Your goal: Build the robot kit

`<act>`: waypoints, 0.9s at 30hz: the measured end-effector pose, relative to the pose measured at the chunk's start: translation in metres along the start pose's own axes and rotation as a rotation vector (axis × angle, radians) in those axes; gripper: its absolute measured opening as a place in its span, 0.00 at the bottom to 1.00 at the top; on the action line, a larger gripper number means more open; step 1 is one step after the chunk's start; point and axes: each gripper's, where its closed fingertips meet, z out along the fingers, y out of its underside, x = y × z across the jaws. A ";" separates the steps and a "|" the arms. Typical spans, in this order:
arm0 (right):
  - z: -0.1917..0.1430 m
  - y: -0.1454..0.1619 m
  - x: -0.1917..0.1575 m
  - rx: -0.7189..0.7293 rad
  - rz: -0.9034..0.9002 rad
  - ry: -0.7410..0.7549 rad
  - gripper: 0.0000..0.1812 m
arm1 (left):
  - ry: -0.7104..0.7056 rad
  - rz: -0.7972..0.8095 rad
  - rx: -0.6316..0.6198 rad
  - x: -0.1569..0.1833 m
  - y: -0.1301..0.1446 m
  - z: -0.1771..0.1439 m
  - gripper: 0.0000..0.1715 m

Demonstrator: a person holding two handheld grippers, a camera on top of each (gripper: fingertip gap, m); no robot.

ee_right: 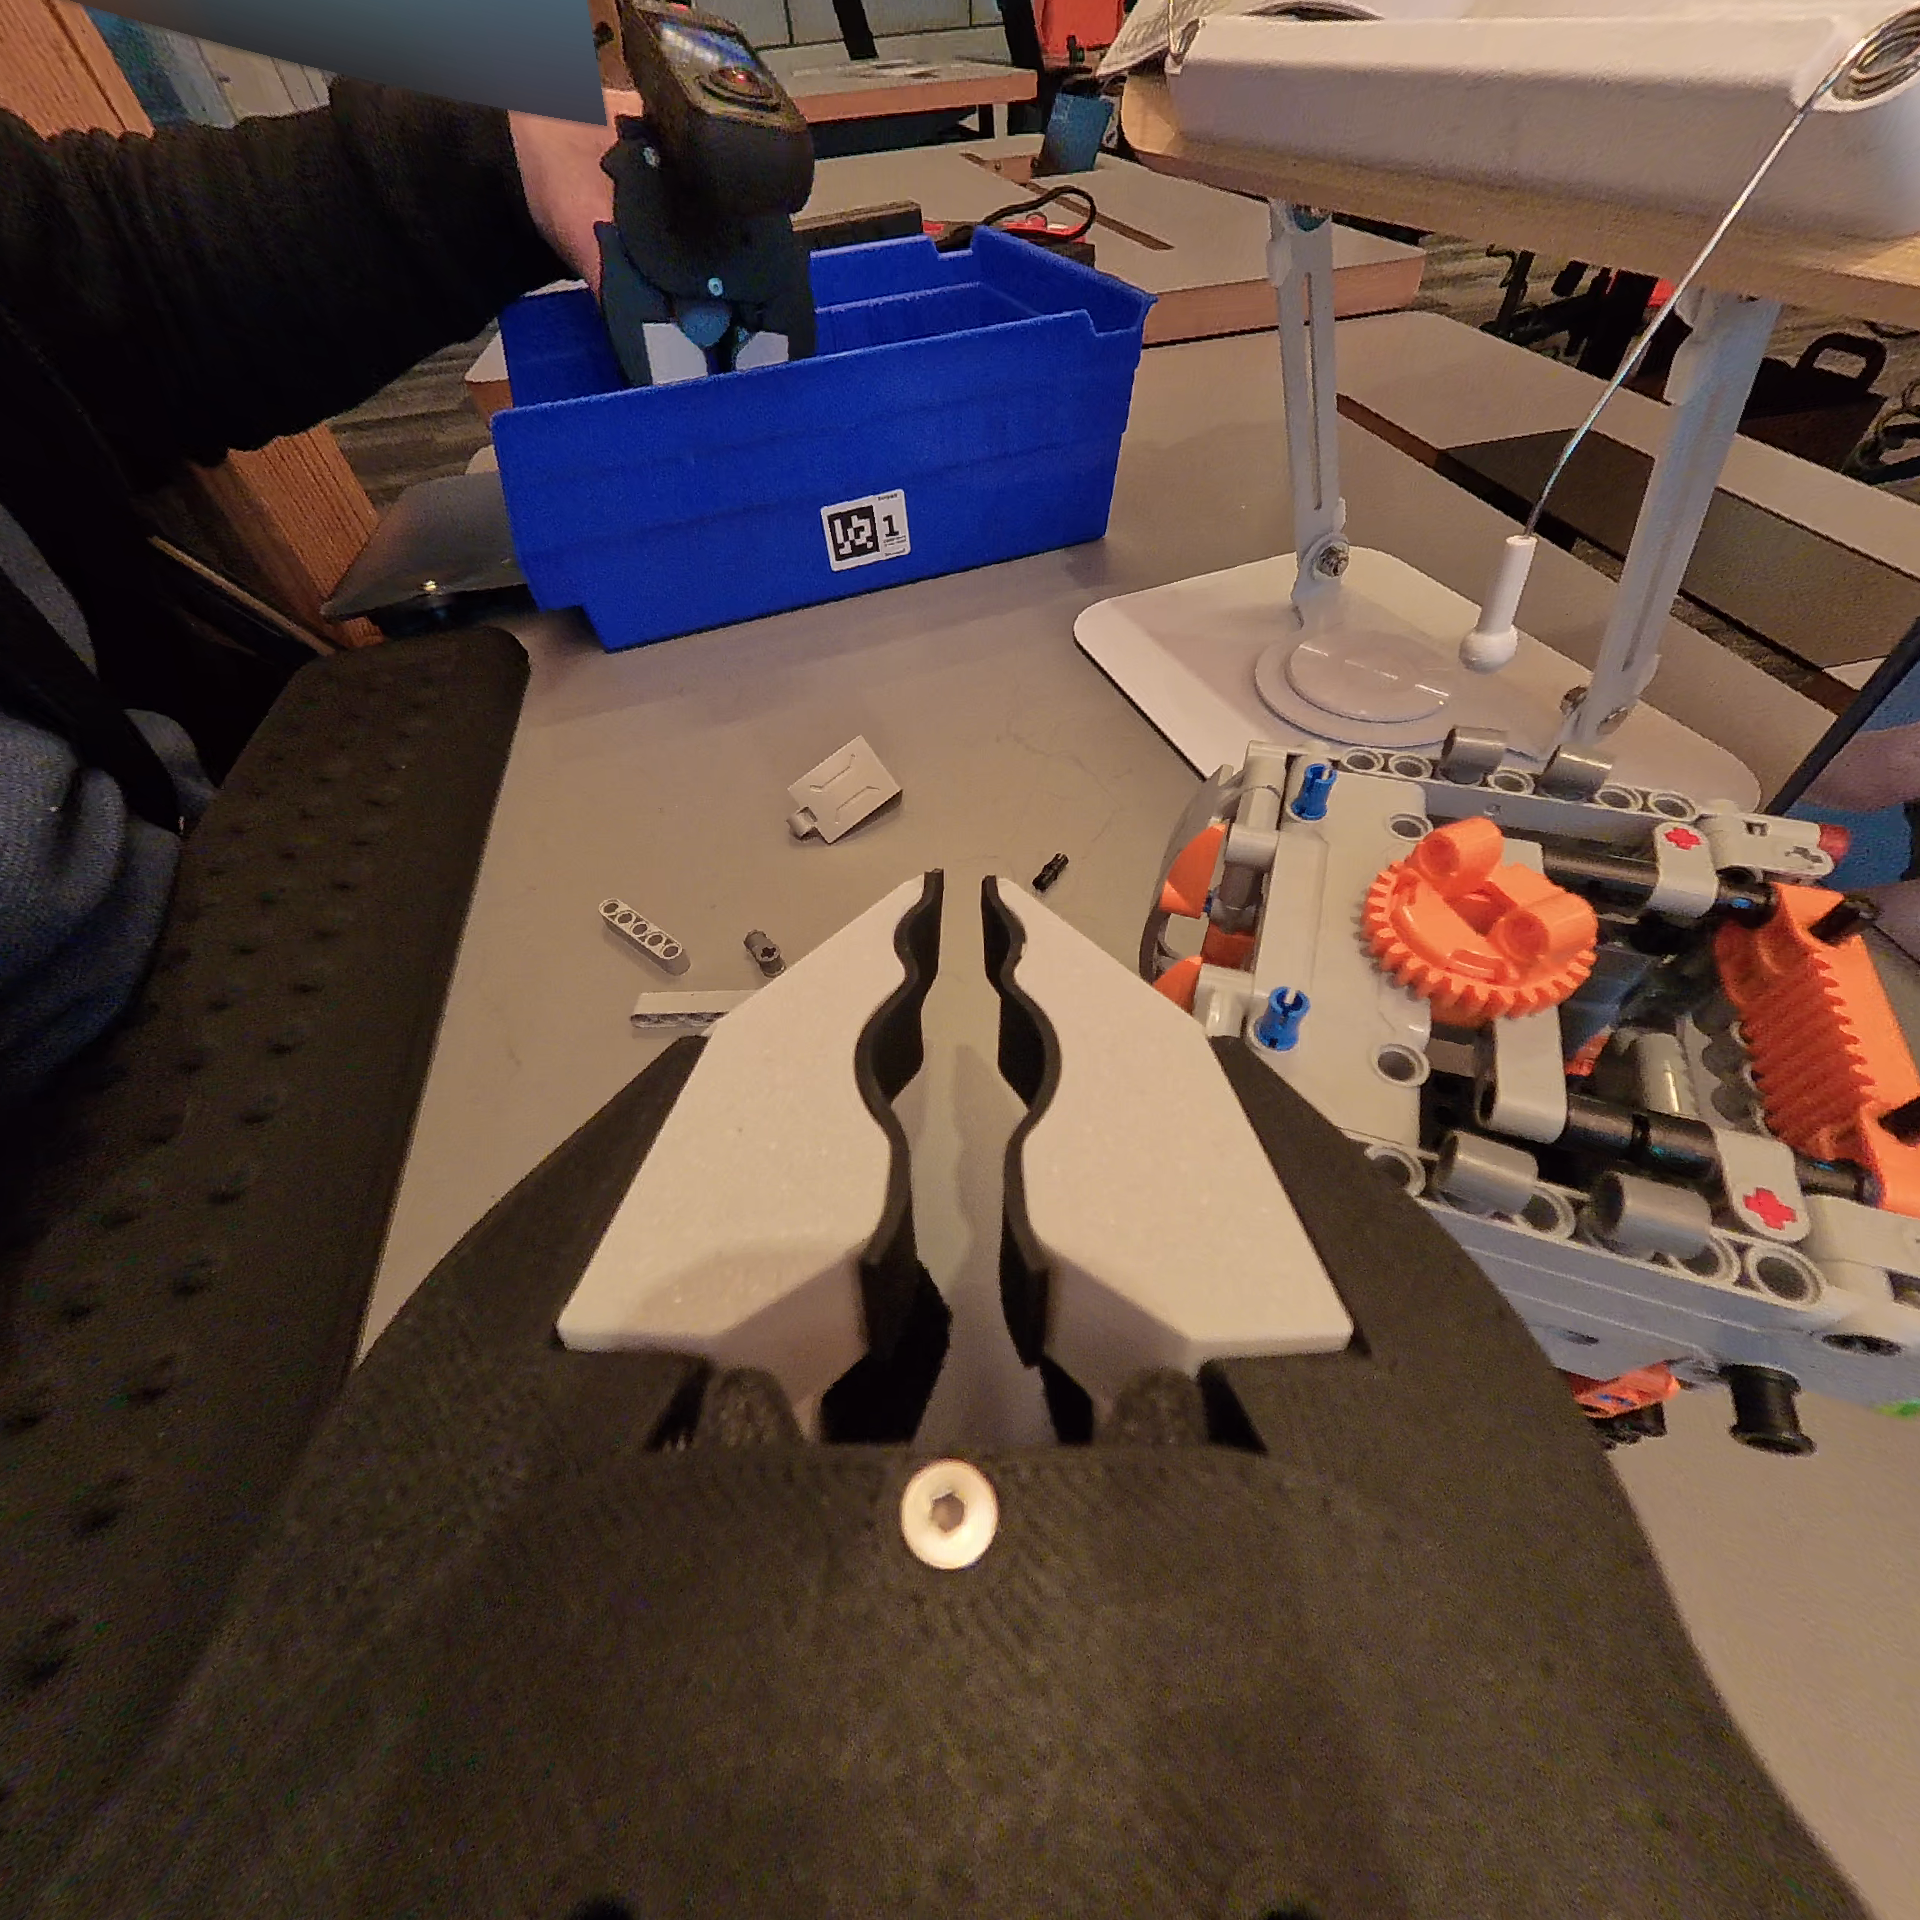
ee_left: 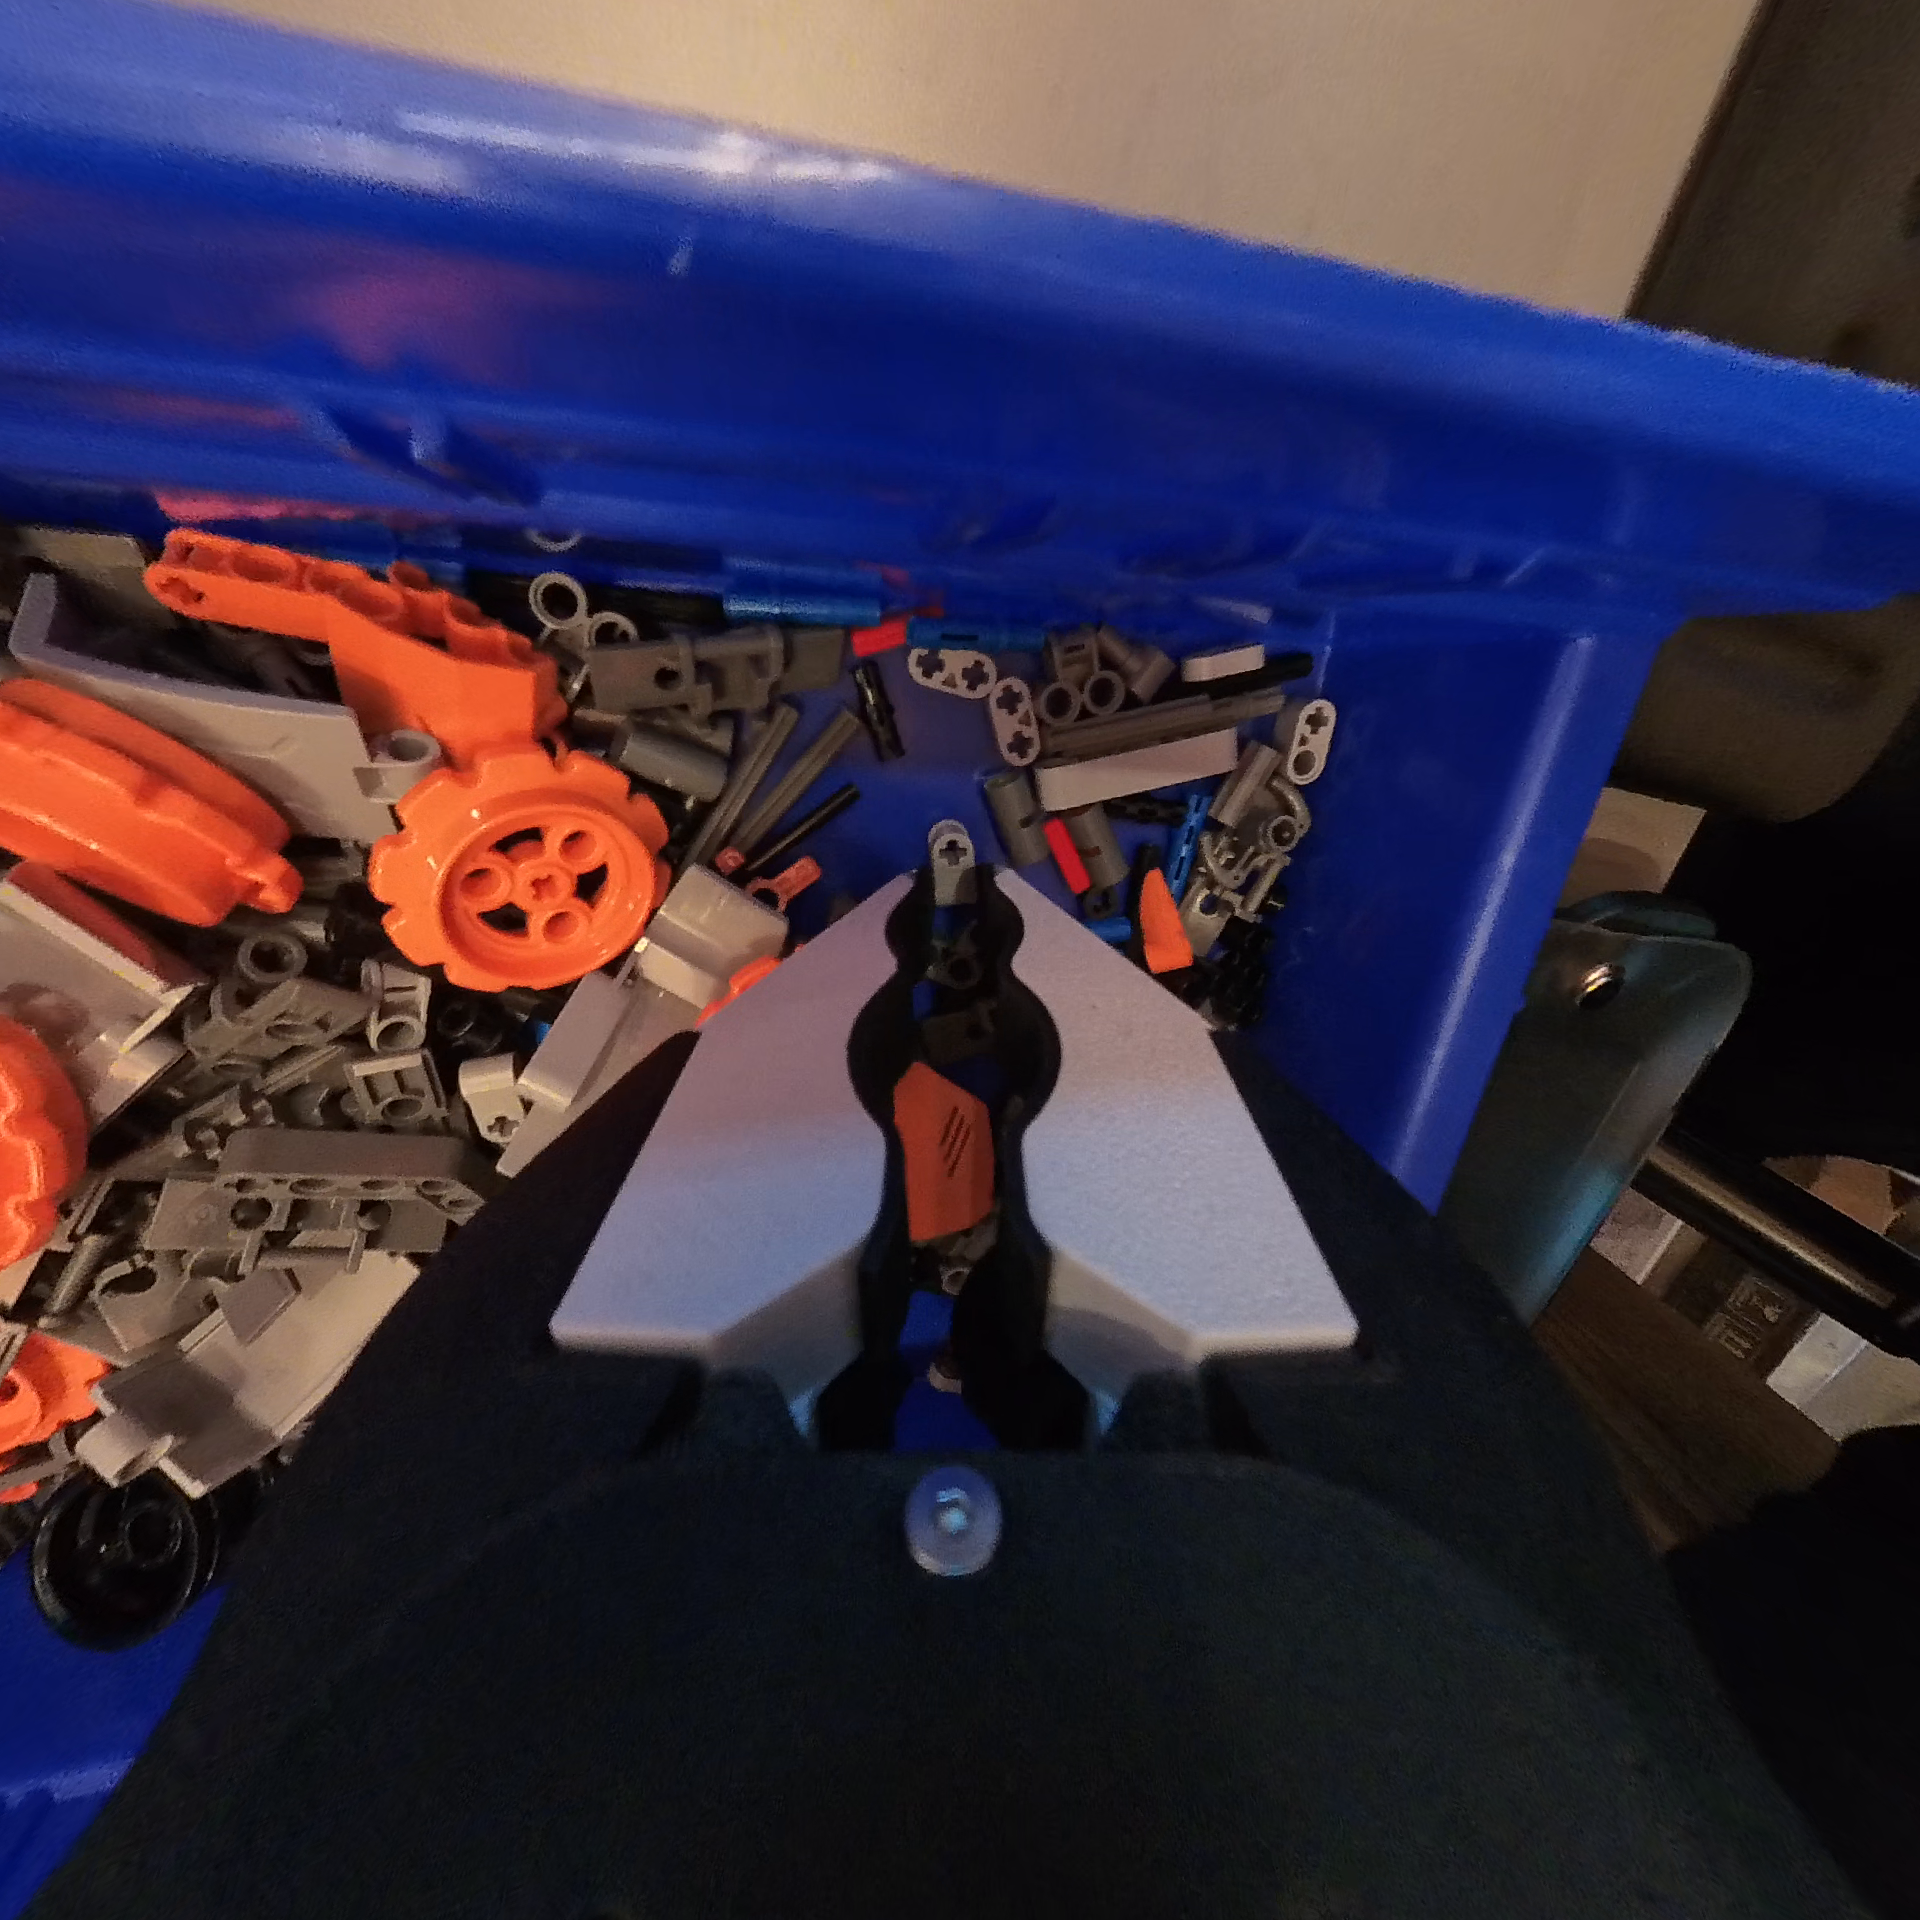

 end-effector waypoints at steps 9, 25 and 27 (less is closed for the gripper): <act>0.000 0.000 0.000 -0.001 -0.001 -0.002 0.03 | -0.030 -0.014 0.038 -0.006 0.000 -0.014 0.03; 0.000 0.000 0.000 0.001 -0.001 -0.005 0.03 | -0.093 -0.106 0.006 -0.019 0.033 -0.044 0.04; 0.000 0.000 0.000 0.005 0.002 -0.006 0.02 | -0.079 -0.118 -0.004 -0.019 0.038 -0.044 0.04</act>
